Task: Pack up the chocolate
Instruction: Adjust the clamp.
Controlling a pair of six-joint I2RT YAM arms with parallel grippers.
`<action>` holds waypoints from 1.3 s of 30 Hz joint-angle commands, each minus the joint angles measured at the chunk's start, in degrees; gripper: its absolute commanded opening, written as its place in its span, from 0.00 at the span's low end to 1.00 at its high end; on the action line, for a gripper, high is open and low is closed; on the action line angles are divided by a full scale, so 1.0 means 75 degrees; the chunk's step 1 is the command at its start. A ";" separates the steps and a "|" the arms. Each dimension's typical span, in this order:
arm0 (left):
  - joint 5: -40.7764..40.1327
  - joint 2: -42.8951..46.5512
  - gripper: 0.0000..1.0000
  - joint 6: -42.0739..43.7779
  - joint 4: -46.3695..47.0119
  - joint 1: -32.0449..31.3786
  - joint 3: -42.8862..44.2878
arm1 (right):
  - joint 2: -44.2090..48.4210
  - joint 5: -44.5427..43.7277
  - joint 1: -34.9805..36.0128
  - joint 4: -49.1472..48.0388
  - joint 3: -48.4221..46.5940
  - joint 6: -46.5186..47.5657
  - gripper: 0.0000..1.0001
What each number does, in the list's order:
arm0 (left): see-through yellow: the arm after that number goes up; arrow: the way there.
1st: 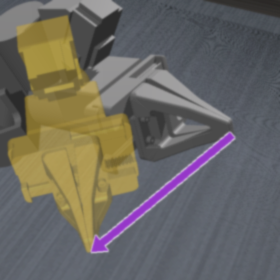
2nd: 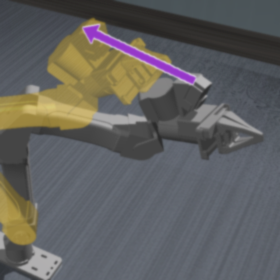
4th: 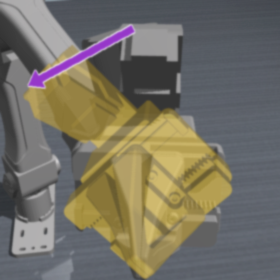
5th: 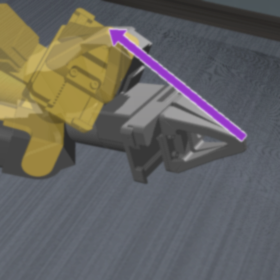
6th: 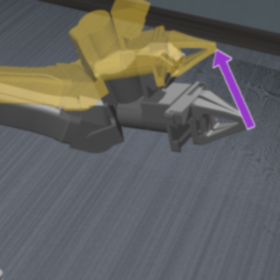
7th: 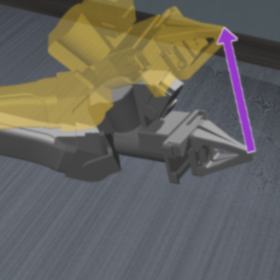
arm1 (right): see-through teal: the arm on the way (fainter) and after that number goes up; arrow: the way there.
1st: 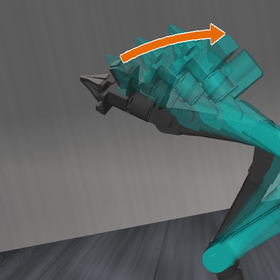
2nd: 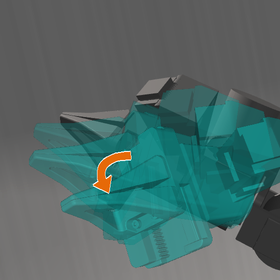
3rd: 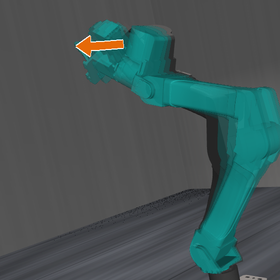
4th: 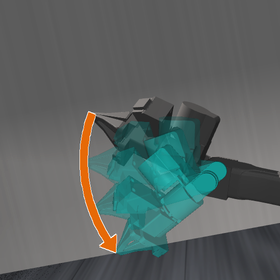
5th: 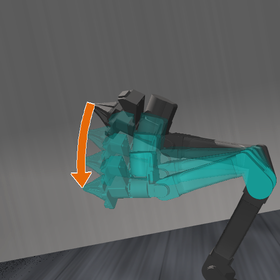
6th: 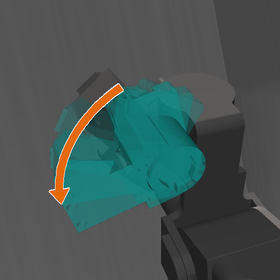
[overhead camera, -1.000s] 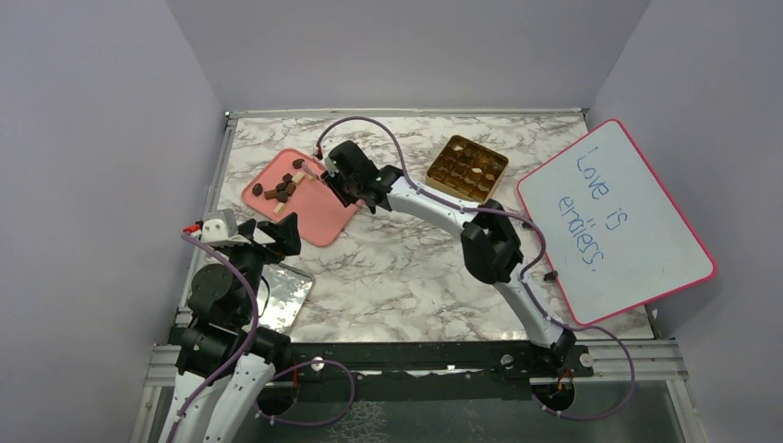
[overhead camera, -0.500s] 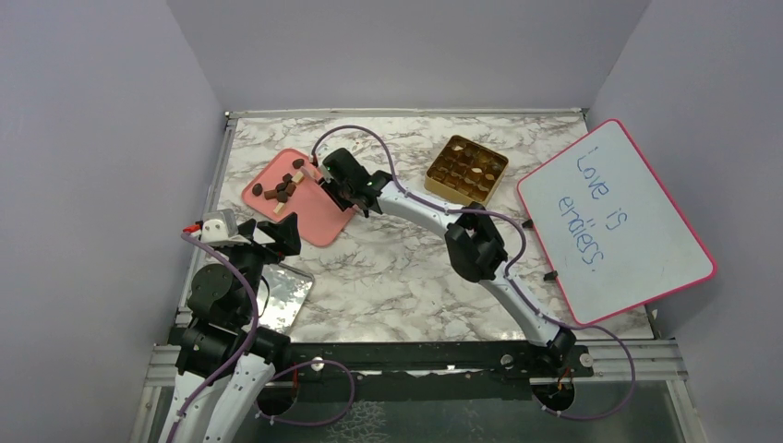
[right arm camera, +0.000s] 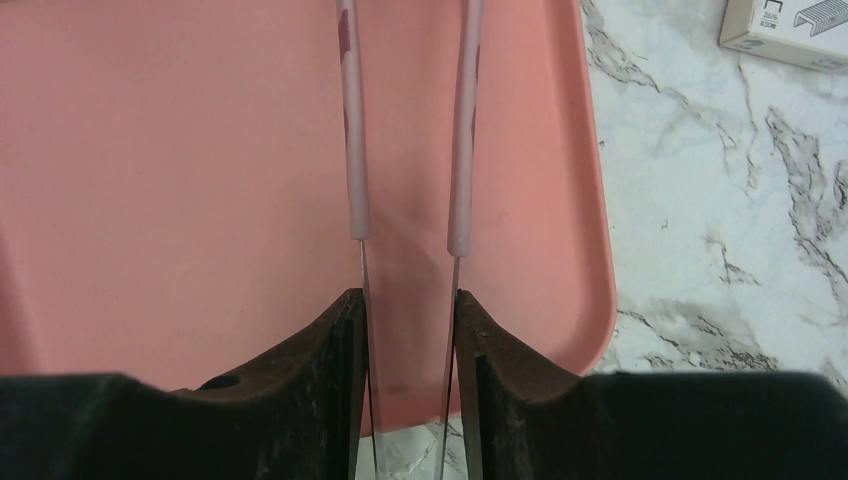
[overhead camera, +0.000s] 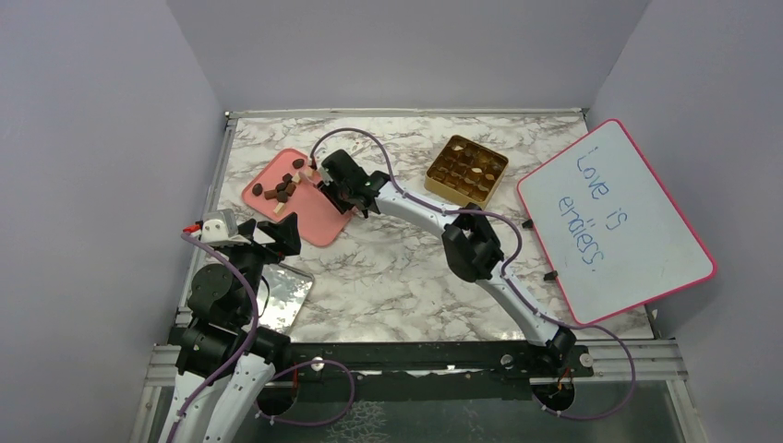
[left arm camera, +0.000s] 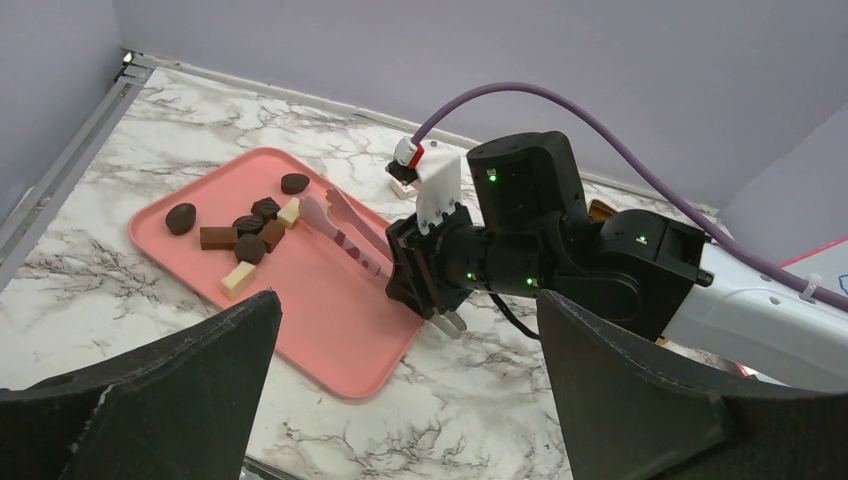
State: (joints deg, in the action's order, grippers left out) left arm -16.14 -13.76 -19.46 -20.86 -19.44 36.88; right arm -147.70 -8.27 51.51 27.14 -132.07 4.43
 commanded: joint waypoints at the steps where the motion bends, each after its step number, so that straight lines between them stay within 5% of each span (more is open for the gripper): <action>1: -0.0165 0.0085 0.99 -0.0006 0.0118 0.0061 -0.0052 | 0.0025 0.0582 -0.0024 0.0390 -0.0210 0.0027 0.40; 39: -0.0145 0.0073 0.99 -0.0042 0.0122 0.0073 -0.0055 | -0.0045 0.0670 -0.0110 0.0749 -0.0443 0.0721 0.34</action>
State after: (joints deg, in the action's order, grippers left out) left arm -16.16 -13.76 -19.49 -20.86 -19.44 36.88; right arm -150.34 -5.89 50.89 30.37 -136.75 8.73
